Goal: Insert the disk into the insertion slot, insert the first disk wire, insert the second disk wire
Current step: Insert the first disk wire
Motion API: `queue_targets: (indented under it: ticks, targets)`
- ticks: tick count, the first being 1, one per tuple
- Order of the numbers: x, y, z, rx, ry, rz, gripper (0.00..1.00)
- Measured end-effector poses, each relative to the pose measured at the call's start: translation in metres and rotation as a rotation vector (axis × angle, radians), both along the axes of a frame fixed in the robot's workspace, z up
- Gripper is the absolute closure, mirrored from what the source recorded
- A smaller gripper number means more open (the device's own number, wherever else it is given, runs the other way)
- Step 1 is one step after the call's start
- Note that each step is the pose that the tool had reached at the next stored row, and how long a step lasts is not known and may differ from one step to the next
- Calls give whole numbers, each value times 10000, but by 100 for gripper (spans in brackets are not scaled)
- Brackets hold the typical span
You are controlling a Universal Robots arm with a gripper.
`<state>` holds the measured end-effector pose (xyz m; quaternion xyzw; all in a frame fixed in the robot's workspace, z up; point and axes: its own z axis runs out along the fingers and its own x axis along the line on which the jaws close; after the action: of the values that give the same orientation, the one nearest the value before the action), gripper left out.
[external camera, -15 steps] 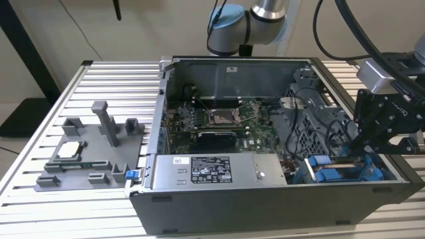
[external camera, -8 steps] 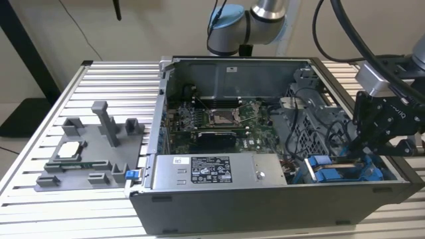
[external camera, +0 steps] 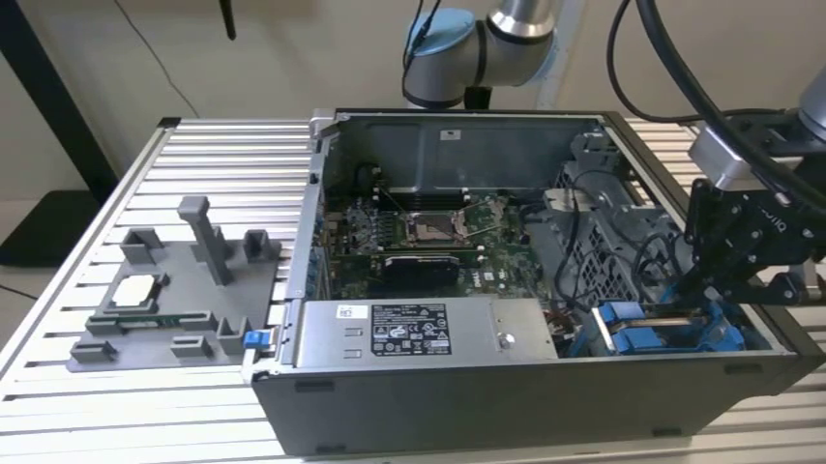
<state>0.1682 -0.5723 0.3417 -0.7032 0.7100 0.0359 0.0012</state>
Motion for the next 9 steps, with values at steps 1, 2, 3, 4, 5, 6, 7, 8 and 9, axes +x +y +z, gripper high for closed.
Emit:
queue_targets:
  ticks: [1, 2, 3, 4, 5, 6, 7, 8, 9]
  targets:
    - [0, 0, -2, 0, 0, -34, 100]
    - [0, 0, -3, -1, 0, -69, 100]
    - [0, 0, -4, -1, 0, -107, 100]
    - [0, 0, -6, -1, 0, -148, 100]
    - [0, 1, -7, 0, 0, -179, 100]
    - [0, 3, -9, 4, 0, -202, 100]
    - [0, 7, -11, 7, 0, -219, 100]
    - [-1, 10, -11, 4, 1, -235, 100]
    - [-1, 13, -9, 1, 0, -248, 100]
